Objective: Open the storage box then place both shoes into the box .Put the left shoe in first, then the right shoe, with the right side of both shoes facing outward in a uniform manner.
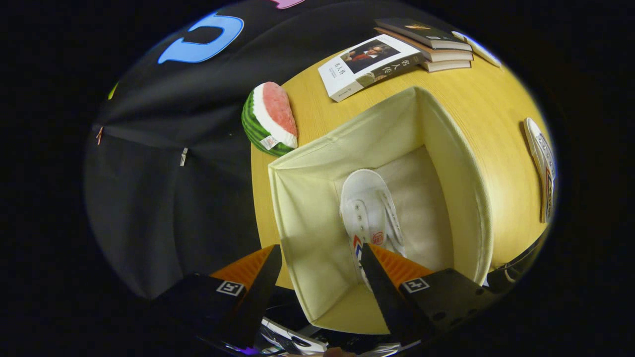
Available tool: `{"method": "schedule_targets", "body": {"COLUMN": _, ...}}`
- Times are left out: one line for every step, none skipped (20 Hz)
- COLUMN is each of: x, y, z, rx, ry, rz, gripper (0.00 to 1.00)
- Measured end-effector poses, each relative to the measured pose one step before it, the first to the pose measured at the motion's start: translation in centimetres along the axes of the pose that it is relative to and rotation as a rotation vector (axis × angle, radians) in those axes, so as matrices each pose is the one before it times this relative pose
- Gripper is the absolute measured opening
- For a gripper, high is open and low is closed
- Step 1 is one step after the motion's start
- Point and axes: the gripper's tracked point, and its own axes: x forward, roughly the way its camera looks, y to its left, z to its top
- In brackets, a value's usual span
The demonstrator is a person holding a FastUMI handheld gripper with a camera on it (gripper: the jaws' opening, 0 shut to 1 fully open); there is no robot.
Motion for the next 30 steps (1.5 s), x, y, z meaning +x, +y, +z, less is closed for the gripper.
{"method": "schedule_targets", "body": {"x": -0.396, "y": 0.109, "z": 0.056, "rx": -0.01194, "ry": -0.00527, "rz": 0.00647, "gripper": 0.99}}
{"method": "schedule_targets", "body": {"x": -0.487, "y": 0.166, "z": 0.092, "rx": -0.00785, "ry": 0.00027, "rz": 0.0119, "gripper": 0.99}}
{"method": "schedule_targets", "body": {"x": -0.464, "y": 0.344, "z": -0.066, "rx": -0.00654, "ry": 0.00283, "rz": 0.02273, "gripper": 0.99}}
{"method": "schedule_targets", "body": {"x": -0.475, "y": 0.3, "z": -0.083, "rx": -0.0054, "ry": 0.01111, "rz": 0.0262, "gripper": 0.99}}
{"method": "schedule_targets", "body": {"x": -0.684, "y": 0.124, "z": -0.137, "rx": -0.00502, "ry": 0.01025, "rz": 0.02155, "gripper": 0.99}}
{"method": "schedule_targets", "body": {"x": -0.801, "y": -0.03, "z": 0.12, "rx": -0.00751, "ry": -0.00119, "rz": 0.01562, "gripper": 0.99}}
{"method": "schedule_targets", "body": {"x": -0.959, "y": -0.117, "z": 0.208, "rx": -0.01354, "ry": -0.00864, "rz": 0.01427, "gripper": 0.99}}
{"method": "schedule_targets", "body": {"x": -0.968, "y": -0.284, "z": 0.28, "rx": -0.0215, "ry": -0.00841, "rz": 0.00849, "gripper": 0.99}}
{"method": "schedule_targets", "body": {"x": -1.075, "y": -0.327, "z": 0.16, "rx": -0.0233, "ry": -0.00824, "rz": 0.0087, "gripper": 0.99}}
{"method": "schedule_targets", "body": {"x": -1.135, "y": -0.372, "z": 0.283, "rx": -0.02039, "ry": -0.00647, "rz": 0.00828, "gripper": 0.99}}
{"method": "schedule_targets", "body": {"x": -1.202, "y": -0.384, "z": 0.165, "rx": -0.02332, "ry": -0.00655, "rz": 0.0077, "gripper": 0.99}}
{"method": "schedule_targets", "body": {"x": -1.264, "y": -0.493, "z": 0.473, "rx": -0.03057, "ry": -0.0153, "rz": 0.00833, "gripper": 0.99}}
{"method": "schedule_targets", "body": {"x": -1.226, "y": -0.632, "z": 0.489, "rx": -0.0381, "ry": -0.01891, "rz": 0.00597, "gripper": 0.99}}
{"method": "schedule_targets", "body": {"x": -1.175, "y": -0.895, "z": 0.778, "rx": -0.03919, "ry": -0.02691, "rz": 0.00584, "gripper": 0.99}}
{"method": "schedule_targets", "body": {"x": -1.1, "y": -0.964, "z": 0.396, "rx": -0.03368, "ry": -0.02263, "rz": 0.00327, "gripper": 0.99}}
{"method": "schedule_targets", "body": {"x": -1.149, "y": -1.362, "z": 0.488, "rx": -0.02109, "ry": -0.02097, "rz": -0.00741, "gripper": 0.99}}
{"method": "schedule_targets", "body": {"x": -1.028, "y": -1.534, "z": 0.425, "rx": -0.01557, "ry": -0.02328, "rz": -0.01195, "gripper": 0.99}}
{"method": "schedule_targets", "body": {"x": -0.994, "y": -1.756, "z": 0.534, "rx": -0.01717, "ry": -0.02534, "rz": -0.02005, "gripper": 0.99}}
{"method": "schedule_targets", "body": {"x": -1.099, "y": -2.035, "z": 0.555, "rx": -0.02393, "ry": -0.02669, "rz": -0.02963, "gripper": 0.99}}
{"method": "schedule_targets", "body": {"x": -0.979, "y": -2.084, "z": 0.415, "rx": -0.02679, "ry": -0.02637, "rz": -0.03505, "gripper": 0.99}}
{"method": "schedule_targets", "body": {"x": -0.903, "y": -2.216, "z": 0.495, "rx": -0.03115, "ry": -0.03191, "rz": -0.03924, "gripper": 0.99}}
{"method": "schedule_targets", "body": {"x": -0.674, "y": -2.397, "z": 0.391, "rx": -0.03196, "ry": -0.02745, "rz": -0.04426, "gripper": 0.99}}
{"method": "schedule_targets", "body": {"x": -0.711, "y": -2.137, "z": -0.063, "rx": -0.03155, "ry": -0.01719, "rz": -0.04133, "gripper": 0.99}}
{"method": "schedule_targets", "body": {"x": -0.55, "y": -2.213, "z": -0.317, "rx": -0.0321, "ry": -0.0043, "rz": -0.03952, "gripper": 0.99}}
{"method": "schedule_targets", "body": {"x": -0.557, "y": -2.015, "z": -0.761, "rx": -0.02983, "ry": 0.00356, "rz": -0.0348, "gripper": 0.99}}
{"method": "schedule_targets", "body": {"x": -0.332, "y": -2.121, "z": -0.817, "rx": -0.03223, "ry": 0.00677, "rz": -0.03772, "gripper": 0.99}}
{"method": "schedule_targets", "body": {"x": -0.215, "y": -2.059, "z": -1.068, "rx": -0.02456, "ry": 0.01106, "rz": -0.03632, "gripper": 0.99}}
{"method": "schedule_targets", "body": {"x": -0.105, "y": -1.661, "z": -1.215, "rx": -0.01787, "ry": 0.01486, "rz": -0.02523, "gripper": 0.99}}
{"method": "schedule_targets", "body": {"x": -0.029, "y": -1.656, "z": -1.261, "rx": -0.01115, "ry": 0.01212, "rz": -0.02846, "gripper": 0.99}}
{"method": "schedule_targets", "body": {"x": 0.347, "y": -1.542, "z": -1.231, "rx": -0.00868, "ry": 0.01499, "rz": -0.02718, "gripper": 0.99}}
